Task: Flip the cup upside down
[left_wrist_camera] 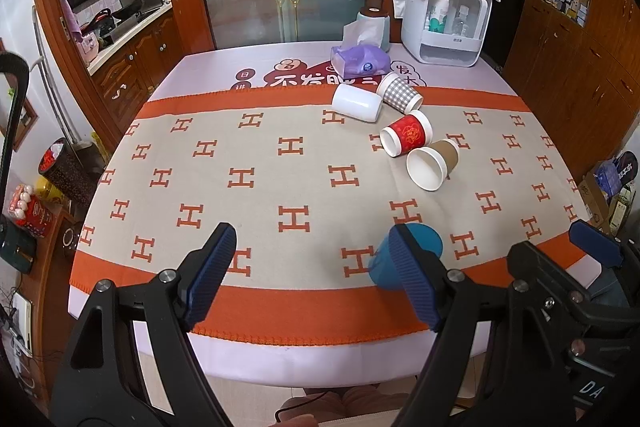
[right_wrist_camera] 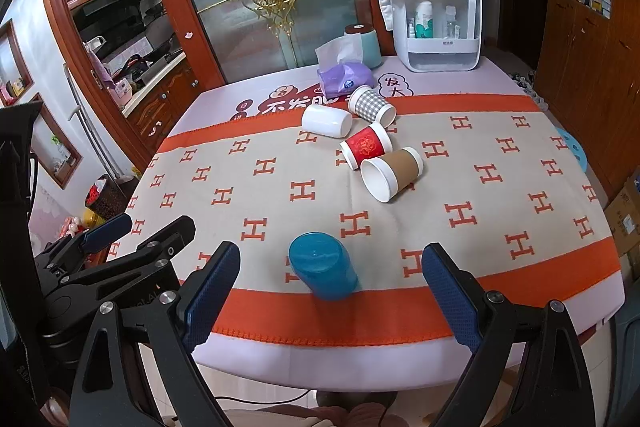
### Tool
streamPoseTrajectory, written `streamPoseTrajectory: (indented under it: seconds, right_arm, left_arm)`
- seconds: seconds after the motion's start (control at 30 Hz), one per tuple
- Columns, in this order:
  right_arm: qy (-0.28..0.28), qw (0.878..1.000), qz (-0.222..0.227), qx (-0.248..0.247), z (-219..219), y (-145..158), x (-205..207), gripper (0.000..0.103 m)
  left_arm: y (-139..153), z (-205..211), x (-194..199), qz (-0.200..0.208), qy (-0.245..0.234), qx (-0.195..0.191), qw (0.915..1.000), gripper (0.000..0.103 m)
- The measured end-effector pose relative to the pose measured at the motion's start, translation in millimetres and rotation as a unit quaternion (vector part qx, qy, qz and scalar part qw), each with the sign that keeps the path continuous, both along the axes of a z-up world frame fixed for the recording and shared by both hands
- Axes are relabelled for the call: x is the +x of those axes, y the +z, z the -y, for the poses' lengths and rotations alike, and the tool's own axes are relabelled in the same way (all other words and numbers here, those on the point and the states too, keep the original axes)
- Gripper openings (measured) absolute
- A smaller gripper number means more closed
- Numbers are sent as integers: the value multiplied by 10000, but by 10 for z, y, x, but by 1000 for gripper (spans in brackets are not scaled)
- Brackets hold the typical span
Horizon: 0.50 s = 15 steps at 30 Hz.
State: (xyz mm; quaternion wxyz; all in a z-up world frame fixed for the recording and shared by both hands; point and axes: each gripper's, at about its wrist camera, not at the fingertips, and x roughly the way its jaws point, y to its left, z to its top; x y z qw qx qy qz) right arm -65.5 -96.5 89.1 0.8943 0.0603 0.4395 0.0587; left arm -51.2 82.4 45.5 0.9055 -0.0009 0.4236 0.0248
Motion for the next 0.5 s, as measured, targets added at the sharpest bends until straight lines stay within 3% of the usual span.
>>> streamPoseTrajectory:
  seconds: [0.5]
  right_arm:
    - [-1, 10000, -65, 40, -88, -75, 55, 93]
  left_arm:
    - [-69, -108, 31, -56, -57, 17, 10000, 77]
